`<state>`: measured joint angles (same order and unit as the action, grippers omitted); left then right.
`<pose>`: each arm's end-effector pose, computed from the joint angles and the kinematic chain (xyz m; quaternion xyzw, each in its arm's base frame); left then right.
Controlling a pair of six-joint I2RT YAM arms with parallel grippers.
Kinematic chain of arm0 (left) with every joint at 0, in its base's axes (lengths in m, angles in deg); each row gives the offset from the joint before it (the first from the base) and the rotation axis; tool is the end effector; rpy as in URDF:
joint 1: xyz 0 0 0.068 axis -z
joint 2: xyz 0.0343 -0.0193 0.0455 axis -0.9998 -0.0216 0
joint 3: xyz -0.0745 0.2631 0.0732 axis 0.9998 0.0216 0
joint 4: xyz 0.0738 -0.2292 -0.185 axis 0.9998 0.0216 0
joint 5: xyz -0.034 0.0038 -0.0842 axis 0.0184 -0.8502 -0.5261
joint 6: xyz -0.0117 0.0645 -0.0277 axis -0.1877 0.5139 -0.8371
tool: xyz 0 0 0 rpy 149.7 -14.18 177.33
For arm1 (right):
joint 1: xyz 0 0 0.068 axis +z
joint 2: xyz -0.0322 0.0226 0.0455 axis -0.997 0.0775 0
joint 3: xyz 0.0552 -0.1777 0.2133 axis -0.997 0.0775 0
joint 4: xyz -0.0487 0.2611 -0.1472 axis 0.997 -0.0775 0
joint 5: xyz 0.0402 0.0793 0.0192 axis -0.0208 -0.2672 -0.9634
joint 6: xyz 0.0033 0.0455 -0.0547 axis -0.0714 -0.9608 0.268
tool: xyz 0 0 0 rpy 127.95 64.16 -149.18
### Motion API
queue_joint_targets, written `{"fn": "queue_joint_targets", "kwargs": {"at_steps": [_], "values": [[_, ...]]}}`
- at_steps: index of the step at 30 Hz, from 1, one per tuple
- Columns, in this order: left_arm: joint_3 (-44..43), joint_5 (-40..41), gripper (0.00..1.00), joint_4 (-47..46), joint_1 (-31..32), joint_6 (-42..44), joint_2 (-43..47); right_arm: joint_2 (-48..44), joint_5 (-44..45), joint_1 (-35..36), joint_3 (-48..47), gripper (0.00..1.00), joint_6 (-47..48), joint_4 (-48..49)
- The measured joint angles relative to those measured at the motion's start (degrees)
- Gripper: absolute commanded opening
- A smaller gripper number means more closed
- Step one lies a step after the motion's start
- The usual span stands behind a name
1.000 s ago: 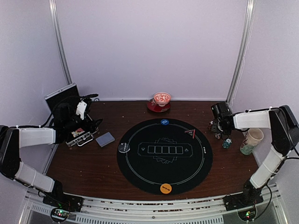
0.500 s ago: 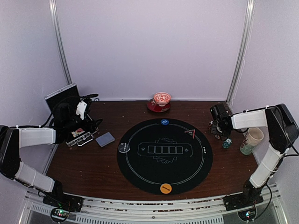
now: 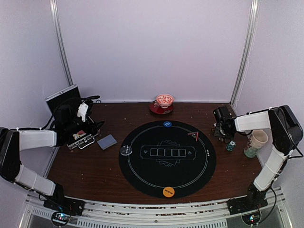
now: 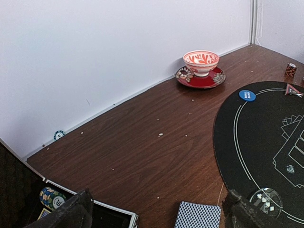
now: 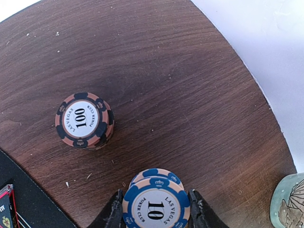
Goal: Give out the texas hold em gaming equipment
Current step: Place the poker chips pile on the poker chips pile.
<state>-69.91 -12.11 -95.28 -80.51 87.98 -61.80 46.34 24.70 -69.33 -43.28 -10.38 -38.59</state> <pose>0.3290 -0.0701 0.1903 0.2288 0.7703 -0.1547 0.5748 0.3643 0.0806 0.1181 0.1818 0.9216 -0.0754 0.3345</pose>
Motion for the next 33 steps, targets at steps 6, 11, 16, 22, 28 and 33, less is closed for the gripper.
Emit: {"fn": "queue_joint_targets", "kwargs": {"at_steps": [6,11,16,22,28,33], "values": [[0.0,0.0,0.98,0.0,0.0,0.0,0.0,0.1,0.0,0.0,0.0,0.34,0.0,0.0],[0.0,0.0,0.98,0.0,0.0,0.0,0.0,0.5,0.0,0.0,-0.5,0.39,0.0,0.0],[0.0,0.0,0.98,0.0,0.0,0.0,0.0,0.7,0.0,-0.1,-0.6,0.42,0.0,0.0],[0.0,0.0,0.98,0.0,0.0,0.0,0.0,0.7,0.3,-0.1,-0.6,0.46,0.0,-0.1],[0.0,0.0,0.98,0.0,0.0,0.0,0.0,0.7,1.0,-0.1,-0.6,0.49,0.0,-0.1],[0.0,0.0,0.98,0.0,0.0,0.0,0.0,0.7,1.1,-0.1,-0.7,0.49,0.0,-0.1]]}}
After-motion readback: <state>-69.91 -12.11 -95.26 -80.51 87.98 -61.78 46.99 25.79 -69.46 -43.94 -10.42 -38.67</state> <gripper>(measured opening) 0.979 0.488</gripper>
